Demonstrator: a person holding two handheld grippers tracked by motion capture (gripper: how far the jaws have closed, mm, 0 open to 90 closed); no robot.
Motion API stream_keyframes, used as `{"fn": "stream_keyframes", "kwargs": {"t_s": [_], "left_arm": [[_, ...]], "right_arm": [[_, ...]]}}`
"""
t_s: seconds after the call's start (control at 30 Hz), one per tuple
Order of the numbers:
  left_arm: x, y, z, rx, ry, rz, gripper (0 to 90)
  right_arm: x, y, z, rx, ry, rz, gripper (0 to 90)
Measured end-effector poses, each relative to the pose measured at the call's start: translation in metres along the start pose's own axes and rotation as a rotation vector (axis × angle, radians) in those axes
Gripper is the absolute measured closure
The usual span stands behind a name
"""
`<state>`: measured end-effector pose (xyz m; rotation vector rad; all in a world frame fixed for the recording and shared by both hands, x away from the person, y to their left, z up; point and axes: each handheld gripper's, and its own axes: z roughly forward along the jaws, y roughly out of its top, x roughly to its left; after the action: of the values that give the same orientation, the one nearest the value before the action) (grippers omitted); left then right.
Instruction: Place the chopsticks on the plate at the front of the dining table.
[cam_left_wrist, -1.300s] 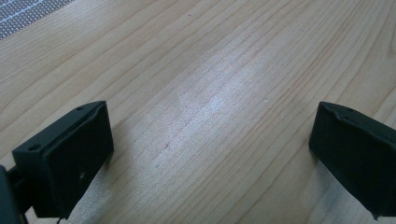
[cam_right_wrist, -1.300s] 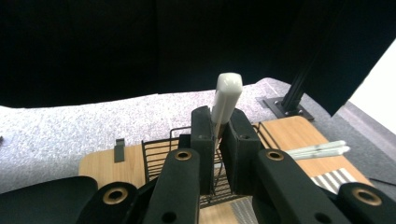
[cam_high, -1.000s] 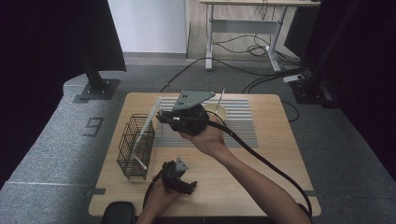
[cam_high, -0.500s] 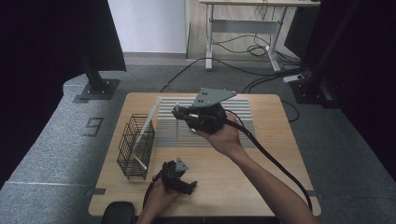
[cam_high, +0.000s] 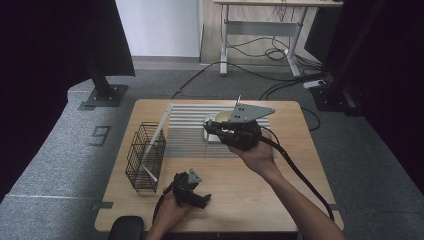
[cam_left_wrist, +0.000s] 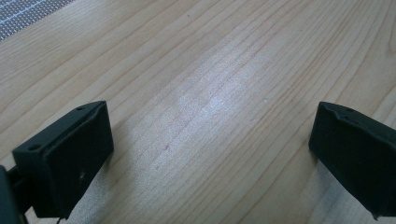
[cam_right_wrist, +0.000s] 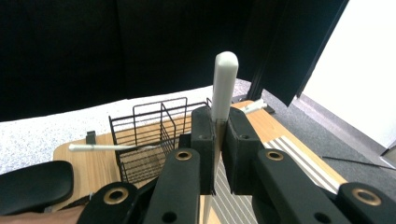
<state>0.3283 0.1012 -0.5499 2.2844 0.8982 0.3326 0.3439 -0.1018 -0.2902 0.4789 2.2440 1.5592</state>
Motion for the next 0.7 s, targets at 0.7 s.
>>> {"fn": "stream_keyframes", "kwargs": {"t_s": [0.7], "left_arm": [[0.003,0.010,-0.036,-0.205,-0.082,0.065,15.9]], "right_arm": [[0.015,-0.055,-0.008,0.016,0.040,0.026,83.9]]}}
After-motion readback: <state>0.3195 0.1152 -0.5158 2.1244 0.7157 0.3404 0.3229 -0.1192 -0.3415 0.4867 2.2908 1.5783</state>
